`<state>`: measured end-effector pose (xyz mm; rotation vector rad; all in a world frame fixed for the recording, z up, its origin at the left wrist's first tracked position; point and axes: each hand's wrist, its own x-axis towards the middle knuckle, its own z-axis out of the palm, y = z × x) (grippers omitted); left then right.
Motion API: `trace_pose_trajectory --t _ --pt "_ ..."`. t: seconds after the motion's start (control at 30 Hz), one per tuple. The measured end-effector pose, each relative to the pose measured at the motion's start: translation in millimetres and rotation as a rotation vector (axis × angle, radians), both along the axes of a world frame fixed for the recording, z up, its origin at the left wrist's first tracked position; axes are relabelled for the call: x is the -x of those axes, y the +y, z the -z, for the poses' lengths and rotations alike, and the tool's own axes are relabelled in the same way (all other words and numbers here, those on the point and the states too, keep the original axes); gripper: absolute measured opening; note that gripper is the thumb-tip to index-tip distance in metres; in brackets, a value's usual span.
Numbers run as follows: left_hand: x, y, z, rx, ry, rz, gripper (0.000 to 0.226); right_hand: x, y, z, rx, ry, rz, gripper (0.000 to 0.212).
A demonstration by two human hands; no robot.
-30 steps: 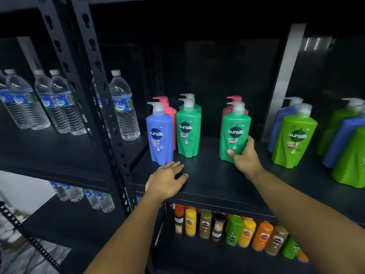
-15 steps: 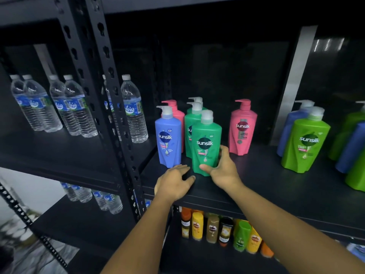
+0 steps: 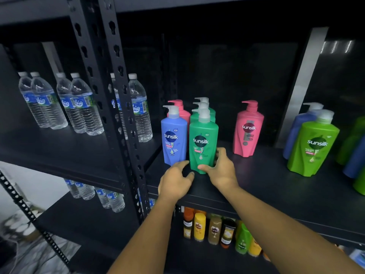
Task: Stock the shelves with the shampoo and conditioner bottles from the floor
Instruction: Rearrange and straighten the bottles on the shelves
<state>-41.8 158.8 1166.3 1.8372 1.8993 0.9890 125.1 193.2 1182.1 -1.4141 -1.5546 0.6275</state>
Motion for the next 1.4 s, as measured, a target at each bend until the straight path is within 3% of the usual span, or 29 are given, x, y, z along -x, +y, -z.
trace_pose_trajectory --t 0.53,0.7,0.8,0.87,0.93,1.0,1.1,1.2,1.27,1.4 --pt "5.3 0.7 2.7 -0.021 -0.090 0.017 0.058 2.2 -11.3 4.8 0.037 -0.078 -0.004 0.053" --pt "10.0 5.0 5.8 -0.056 -0.243 0.010 0.049 2.8 -25.5 8.5 0.067 -0.375 -0.019 0.055" --pt "12.0 6.5 6.5 -0.133 -0.357 -0.044 0.035 0.4 -37.5 15.0 0.080 -0.683 -0.066 0.077" --pt "12.3 6.3 5.9 -0.217 -0.357 -0.128 0.027 0.0 -43.4 16.8 0.091 -0.752 -0.067 0.083" --pt "14.3 8.4 2.8 -0.262 -0.395 -0.206 0.036 3.1 -45.8 18.3 0.079 -0.765 -0.046 0.085" --pt "20.6 13.9 -3.3 -0.226 -0.490 -0.236 0.058 7.5 -47.0 19.5 0.052 -0.775 -0.014 0.086" --pt "40.1 29.2 -9.4 -0.110 -0.572 -0.142 0.099 8.6 -48.0 21.1 0.044 -0.782 0.001 0.086" --pt "57.7 48.0 -8.2 -0.004 -0.541 -0.062 0.118 7.7 -47.7 23.0 0.037 -0.787 0.006 0.085" --pt "62.7 59.8 -2.7 0.025 -0.529 0.001 0.116 8.0 -46.3 23.8 0.029 -0.794 0.011 0.086" --pt "54.8 52.3 -9.8 -0.013 -0.556 0.028 0.086 7.6 -44.2 22.1 0.030 -0.790 0.017 0.086"
